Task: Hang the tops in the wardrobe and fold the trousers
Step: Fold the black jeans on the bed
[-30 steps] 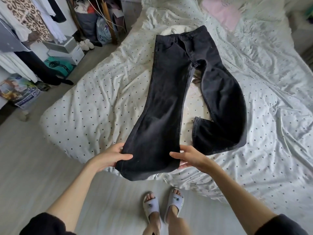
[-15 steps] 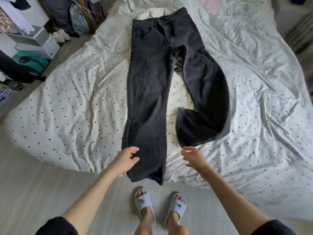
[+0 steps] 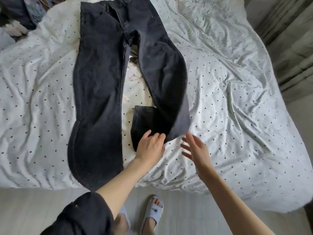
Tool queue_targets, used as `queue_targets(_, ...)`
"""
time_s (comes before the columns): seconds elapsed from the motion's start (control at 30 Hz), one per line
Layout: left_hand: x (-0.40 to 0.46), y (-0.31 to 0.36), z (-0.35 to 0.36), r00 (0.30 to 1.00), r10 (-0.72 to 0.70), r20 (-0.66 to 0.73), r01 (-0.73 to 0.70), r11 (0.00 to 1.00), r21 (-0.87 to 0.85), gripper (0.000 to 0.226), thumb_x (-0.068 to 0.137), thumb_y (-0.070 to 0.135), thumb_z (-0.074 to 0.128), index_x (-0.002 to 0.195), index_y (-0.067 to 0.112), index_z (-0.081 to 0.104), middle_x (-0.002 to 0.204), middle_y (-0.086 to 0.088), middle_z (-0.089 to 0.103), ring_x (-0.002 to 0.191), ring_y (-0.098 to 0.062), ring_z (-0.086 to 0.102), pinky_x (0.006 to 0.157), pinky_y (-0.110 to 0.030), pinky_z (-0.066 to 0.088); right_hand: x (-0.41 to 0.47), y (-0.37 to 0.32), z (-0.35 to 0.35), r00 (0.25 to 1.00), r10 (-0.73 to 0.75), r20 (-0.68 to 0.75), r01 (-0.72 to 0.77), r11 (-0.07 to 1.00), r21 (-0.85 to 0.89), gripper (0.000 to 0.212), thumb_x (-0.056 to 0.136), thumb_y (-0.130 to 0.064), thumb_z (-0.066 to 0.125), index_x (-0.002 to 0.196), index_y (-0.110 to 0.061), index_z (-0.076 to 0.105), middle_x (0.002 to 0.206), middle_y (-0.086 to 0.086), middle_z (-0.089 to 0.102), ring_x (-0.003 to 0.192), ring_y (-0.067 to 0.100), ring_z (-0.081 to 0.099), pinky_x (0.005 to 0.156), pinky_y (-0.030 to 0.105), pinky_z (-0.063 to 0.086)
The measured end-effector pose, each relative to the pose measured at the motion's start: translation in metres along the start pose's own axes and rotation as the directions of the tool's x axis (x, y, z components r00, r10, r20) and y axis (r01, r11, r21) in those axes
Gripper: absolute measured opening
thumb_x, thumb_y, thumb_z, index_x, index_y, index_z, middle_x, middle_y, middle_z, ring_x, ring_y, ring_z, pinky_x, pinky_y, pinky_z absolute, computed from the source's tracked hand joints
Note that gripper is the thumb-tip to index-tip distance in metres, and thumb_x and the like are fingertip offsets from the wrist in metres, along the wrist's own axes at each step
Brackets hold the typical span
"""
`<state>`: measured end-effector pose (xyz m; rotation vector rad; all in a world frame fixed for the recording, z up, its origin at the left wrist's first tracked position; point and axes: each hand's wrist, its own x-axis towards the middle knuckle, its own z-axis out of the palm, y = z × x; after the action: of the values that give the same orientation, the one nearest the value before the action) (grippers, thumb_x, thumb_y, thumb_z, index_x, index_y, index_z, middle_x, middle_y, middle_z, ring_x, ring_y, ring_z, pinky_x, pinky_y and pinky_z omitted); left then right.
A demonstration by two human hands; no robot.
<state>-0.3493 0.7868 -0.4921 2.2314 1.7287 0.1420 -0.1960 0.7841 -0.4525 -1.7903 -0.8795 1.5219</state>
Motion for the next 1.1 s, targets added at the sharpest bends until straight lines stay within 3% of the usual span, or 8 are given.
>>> queue_targets(0.1,-0.018,0.019,-0.010,0.989,0.002,0.145,-0.002,1.000,0.002,0.027,0.096,0.029,0.042,0.113,0.009,0.050,0.107,-0.010,0.062,0.096,-0.035,0.060,0.069,-0.036,0.040,0.003,-0.010,-0.009,0.999,0.020,0.026,-0.016,0.987,-0.161,0.069,0.082,-0.056,0.059,0.134,-0.013,0.049,0.124,0.001,0.060,0.109,0.016,0.060,0.093,0.035,0.049)
queue_targets(0.23,-0.030,0.044,-0.021,0.852,0.182,0.491,-0.098,0.977,-0.191,0.048,0.098,0.027,0.038,0.145,0.019,0.028,0.137,-0.003,0.045,0.123,-0.026,0.045,0.091,-0.037,0.041,0.004,-0.014,-0.010,0.999,0.022,0.043,0.002,0.864,-0.503,0.077,0.067,-0.071,0.060,0.120,-0.016,0.057,0.109,-0.002,0.067,0.102,0.016,0.062,0.090,0.035,0.050)
queue_targets(0.37,-0.021,0.048,0.000,0.819,0.183,0.544,0.116,0.876,-0.469,0.045,0.099,0.019,0.038,0.144,0.020,0.036,0.148,0.003,0.039,0.137,-0.012,0.033,0.111,-0.026,0.028,0.022,-0.005,-0.026,0.995,-0.044,-0.088,-0.036,0.668,-0.743,0.019,0.087,-0.026,0.050,0.096,-0.018,0.065,0.088,0.005,0.066,0.088,0.029,0.064,0.078,0.037,0.052)
queue_targets(0.6,0.017,0.012,0.020,0.973,-0.122,0.194,0.219,0.746,-0.629,0.034,0.094,-0.002,0.043,0.124,0.007,0.058,0.131,-0.008,0.053,0.124,-0.018,0.047,0.096,-0.003,0.025,0.023,-0.001,-0.043,0.998,-0.070,-0.003,0.056,0.819,-0.571,0.035,0.092,-0.036,0.054,0.117,-0.012,0.058,0.104,0.001,0.064,0.096,0.018,0.060,0.081,0.030,0.046)
queue_targets(0.7,0.053,0.000,0.021,0.905,-0.386,0.177,0.380,0.550,-0.744,0.038,0.093,0.006,0.052,0.131,0.009,0.050,0.135,-0.006,0.051,0.126,-0.019,0.046,0.100,-0.017,0.032,0.019,0.015,-0.031,1.000,-0.020,0.017,0.026,0.793,-0.609,0.063,0.086,-0.049,0.059,0.135,-0.014,0.041,0.130,0.003,0.054,0.117,0.021,0.052,0.096,0.035,0.042)
queue_targets(0.8,0.070,-0.017,0.027,0.875,-0.381,0.300,0.483,0.629,-0.609,0.054,0.089,0.013,0.060,0.139,0.009,0.040,0.140,-0.009,0.046,0.127,-0.023,0.045,0.105,-0.031,0.035,0.012,0.035,-0.018,1.000,0.013,0.014,0.003,0.622,-0.783,0.086,0.077,-0.061,0.061,0.142,-0.018,0.024,0.141,-0.002,0.039,0.126,0.023,0.044,0.103,0.048,0.034)
queue_targets(0.9,0.060,-0.021,0.033,0.833,-0.401,0.381,0.549,0.678,-0.488,0.043,0.088,0.017,0.063,0.128,0.006,0.052,0.126,-0.010,0.057,0.114,-0.023,0.054,0.095,-0.027,0.040,0.006,0.054,-0.008,0.997,-0.071,-0.015,0.025,0.528,-0.849,0.060,0.087,-0.042,0.057,0.133,-0.017,0.028,0.132,-0.001,0.042,0.118,0.023,0.048,0.102,0.045,0.032)
queue_targets(1.1,0.008,-0.018,0.027,0.798,-0.302,0.521,0.588,0.580,-0.565,0.018,0.090,0.020,0.062,0.098,0.004,0.062,0.094,-0.006,0.066,0.088,-0.013,0.059,0.076,-0.023,0.046,0.011,0.062,-0.037,0.972,-0.195,-0.135,0.080,0.805,-0.587,0.010,0.093,-0.017,0.051,0.086,-0.012,0.052,0.082,0.003,0.059,0.068,0.022,0.055,0.062,0.025,0.044)
